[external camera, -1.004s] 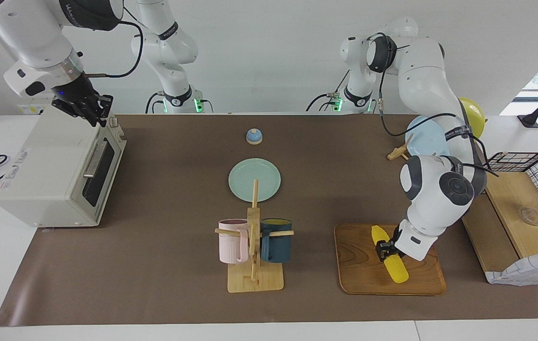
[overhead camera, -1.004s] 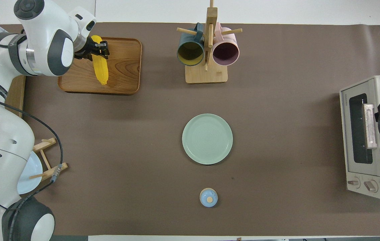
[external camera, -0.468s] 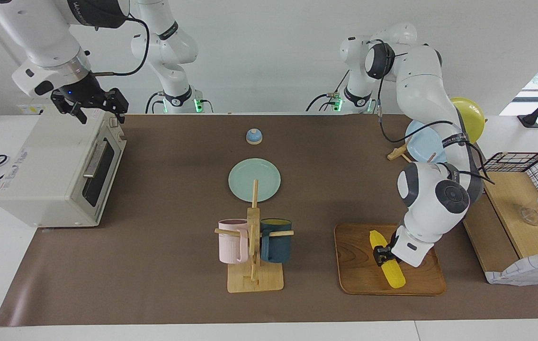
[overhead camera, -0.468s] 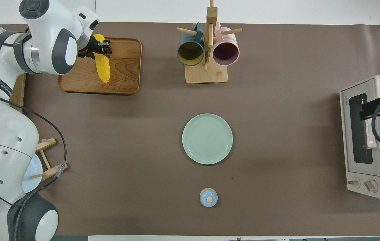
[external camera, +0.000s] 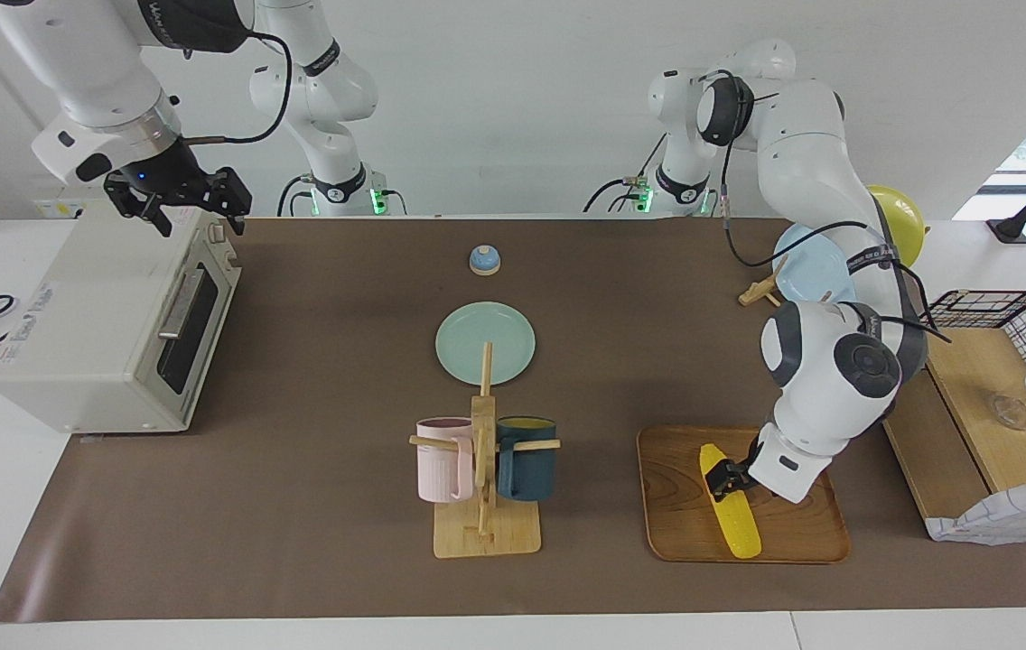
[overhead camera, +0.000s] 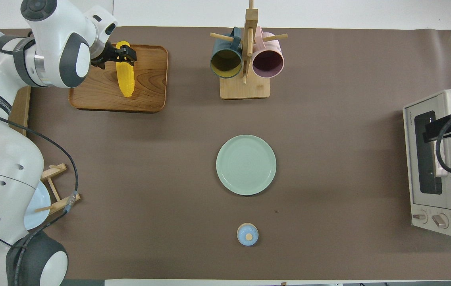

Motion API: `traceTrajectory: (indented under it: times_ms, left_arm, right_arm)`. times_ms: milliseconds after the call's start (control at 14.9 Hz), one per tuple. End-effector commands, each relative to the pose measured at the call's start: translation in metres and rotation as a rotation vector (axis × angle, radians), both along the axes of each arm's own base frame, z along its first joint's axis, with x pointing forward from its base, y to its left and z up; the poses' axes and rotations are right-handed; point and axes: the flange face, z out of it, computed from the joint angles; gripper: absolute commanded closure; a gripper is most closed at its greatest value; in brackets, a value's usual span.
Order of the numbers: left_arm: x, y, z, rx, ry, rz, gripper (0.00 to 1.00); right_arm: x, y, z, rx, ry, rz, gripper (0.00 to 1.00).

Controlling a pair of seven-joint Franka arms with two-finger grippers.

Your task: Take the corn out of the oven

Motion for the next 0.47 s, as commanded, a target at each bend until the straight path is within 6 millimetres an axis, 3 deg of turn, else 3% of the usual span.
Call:
traceTrajectory:
  times_ms: [0,401]
  left_arm:
    - [-0.032,0.005,0.055,0.043,0.053,-0.011,0.0]
    - [-0.115,0.019,0.162,0.077,0.093,-0.004,0.0]
  right_arm:
    - [0.003,-0.007,0.002,0.024,0.002,-0.025,0.0]
    - [0.005,-0.008,0.0,0.027,0.019,-0.027,0.0]
